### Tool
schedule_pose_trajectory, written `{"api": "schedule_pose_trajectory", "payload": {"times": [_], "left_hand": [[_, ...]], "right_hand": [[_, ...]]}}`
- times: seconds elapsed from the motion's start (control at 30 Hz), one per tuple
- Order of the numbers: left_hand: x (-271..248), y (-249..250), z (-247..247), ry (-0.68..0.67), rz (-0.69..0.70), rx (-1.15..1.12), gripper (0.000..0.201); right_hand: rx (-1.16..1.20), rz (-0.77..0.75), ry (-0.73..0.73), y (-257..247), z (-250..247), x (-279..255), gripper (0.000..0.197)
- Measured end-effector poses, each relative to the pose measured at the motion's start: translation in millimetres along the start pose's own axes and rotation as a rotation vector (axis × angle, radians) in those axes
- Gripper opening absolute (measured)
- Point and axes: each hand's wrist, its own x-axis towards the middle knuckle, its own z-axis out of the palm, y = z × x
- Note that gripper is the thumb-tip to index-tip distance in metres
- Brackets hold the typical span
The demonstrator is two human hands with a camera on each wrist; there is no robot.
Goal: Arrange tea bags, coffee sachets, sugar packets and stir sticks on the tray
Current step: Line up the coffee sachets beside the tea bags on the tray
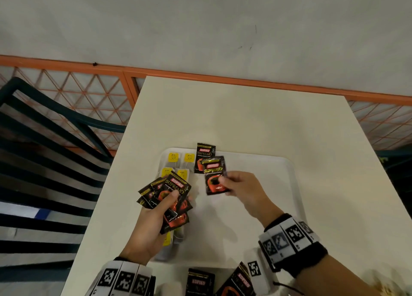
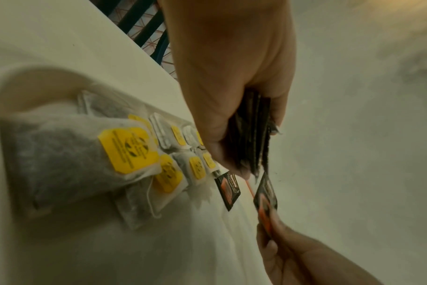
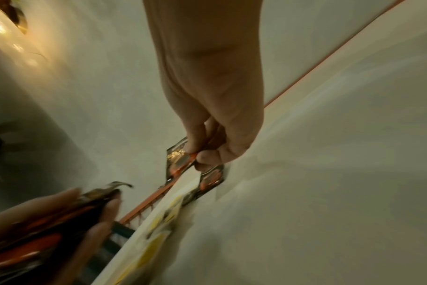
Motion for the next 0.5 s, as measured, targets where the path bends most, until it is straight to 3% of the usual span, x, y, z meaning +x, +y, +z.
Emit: {"api": "schedule_pose_trajectory", "payload": {"times": [0.1,0.2,0.33,0.47,0.5], "left_hand": [[0.6,0.8,-2.6,-0.002,-0.016,-0.036,0.054],[-0.3,-0.2,-4.4,-0.015,-0.021,-0.032,0.073],[-3.8,-1.4,-6.5,-0.024,-0.007,0.001,0.044],[-4.6,-2.0,-7.4,-0.043,0.010,0.042,0.082],[-3.9,-2.7,-7.8,-0.030,0.011,0.046,0.082]], "right_hand": [[0.059,0.059,0.136,2.6,-13.2,22.7,0.021],[0.067,0.075,0.243,1.5,-17.2,40.1,0.022],[-0.054,0.068,0.376,-1.1,-15.6,52.7,0.008],[-0.184,0.022,0.419,0.0,-11.6,55.8,0.015],[-0.224,0.011,0.422,-0.3,-10.7,54.7,0.014]]}}
